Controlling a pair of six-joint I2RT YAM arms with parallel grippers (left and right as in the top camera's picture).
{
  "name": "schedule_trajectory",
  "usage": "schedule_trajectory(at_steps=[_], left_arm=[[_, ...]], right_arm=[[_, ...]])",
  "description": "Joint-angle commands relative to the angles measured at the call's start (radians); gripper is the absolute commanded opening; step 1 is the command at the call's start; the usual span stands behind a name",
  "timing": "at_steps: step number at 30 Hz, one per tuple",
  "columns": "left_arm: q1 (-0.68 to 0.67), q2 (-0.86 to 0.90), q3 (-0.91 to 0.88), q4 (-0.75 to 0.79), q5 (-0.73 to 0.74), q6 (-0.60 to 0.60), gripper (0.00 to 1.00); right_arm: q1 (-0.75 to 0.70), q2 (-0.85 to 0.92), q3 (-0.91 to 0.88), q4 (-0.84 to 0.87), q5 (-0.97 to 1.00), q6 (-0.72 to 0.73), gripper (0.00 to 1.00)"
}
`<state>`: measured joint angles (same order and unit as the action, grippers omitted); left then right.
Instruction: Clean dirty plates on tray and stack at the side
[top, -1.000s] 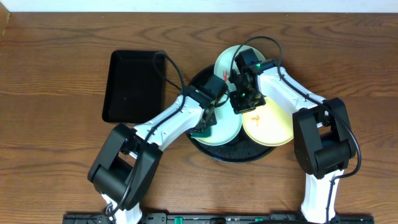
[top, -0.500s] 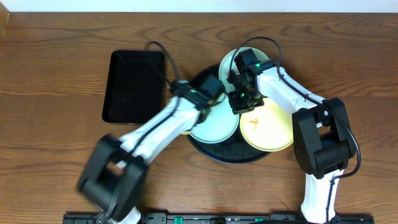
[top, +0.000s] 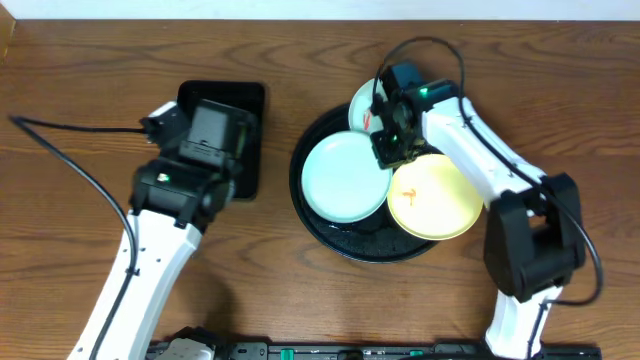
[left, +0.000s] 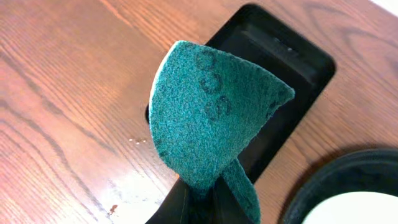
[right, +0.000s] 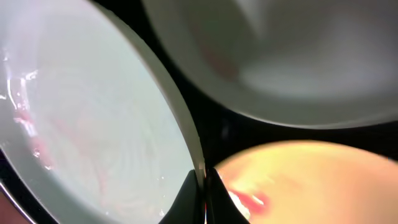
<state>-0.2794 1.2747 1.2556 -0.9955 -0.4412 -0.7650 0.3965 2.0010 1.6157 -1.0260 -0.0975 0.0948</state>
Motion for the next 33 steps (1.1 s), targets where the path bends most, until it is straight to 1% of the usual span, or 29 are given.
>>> schedule_trajectory(at_steps=[1,3,6,9,11,16,18,20,22,24,27,33], left_arm=[[0.061,0.023,0.009,-0.002,0.127,0.128,0.07],[0.092,0.041,0.009,-0.002,0.18,0.183,0.07],[0.13,0.072,0.008,-0.003,0.237,0.235,0.08],[0.153,0.1,0.008,-0.003,0.302,0.273,0.08],[0.162,0.122,0.008,-0.004,0.326,0.279,0.08],[0.166,0.178,0.008,-0.005,0.326,0.279,0.08],[0.166,0.194,0.008,-0.006,0.326,0.278,0.08],[0.166,0.209,0.008,-0.006,0.326,0.278,0.08],[0.166,0.217,0.008,-0.006,0.326,0.278,0.07],[0.166,0.22,0.008,-0.006,0.326,0.278,0.08],[0.166,0.22,0.008,-0.007,0.326,0.278,0.08],[0.166,0.22,0.007,-0.007,0.326,0.278,0.08]], right_arm=[[0.035,-0.086,0.069,-0.025,0.202,-0.006,0.01],[0.057,-0.109,0.093,-0.045,0.296,-0.006,0.01],[0.101,-0.148,0.112,-0.051,0.458,-0.008,0.01],[0.158,-0.181,0.125,-0.042,0.612,-0.06,0.01],[0.203,-0.2,0.125,-0.019,0.725,-0.11,0.01],[0.331,-0.225,0.126,0.051,1.111,-0.196,0.01],[0.373,-0.227,0.125,0.075,1.206,-0.253,0.01],[0.416,-0.227,0.125,0.104,1.274,-0.328,0.01],[0.445,-0.227,0.125,0.129,1.311,-0.367,0.01],[0.472,-0.227,0.125,0.158,1.344,-0.373,0.01],[0.494,-0.227,0.125,0.189,1.345,-0.373,0.01],[0.492,-0.227,0.125,0.196,1.326,-0.372,0.01]])
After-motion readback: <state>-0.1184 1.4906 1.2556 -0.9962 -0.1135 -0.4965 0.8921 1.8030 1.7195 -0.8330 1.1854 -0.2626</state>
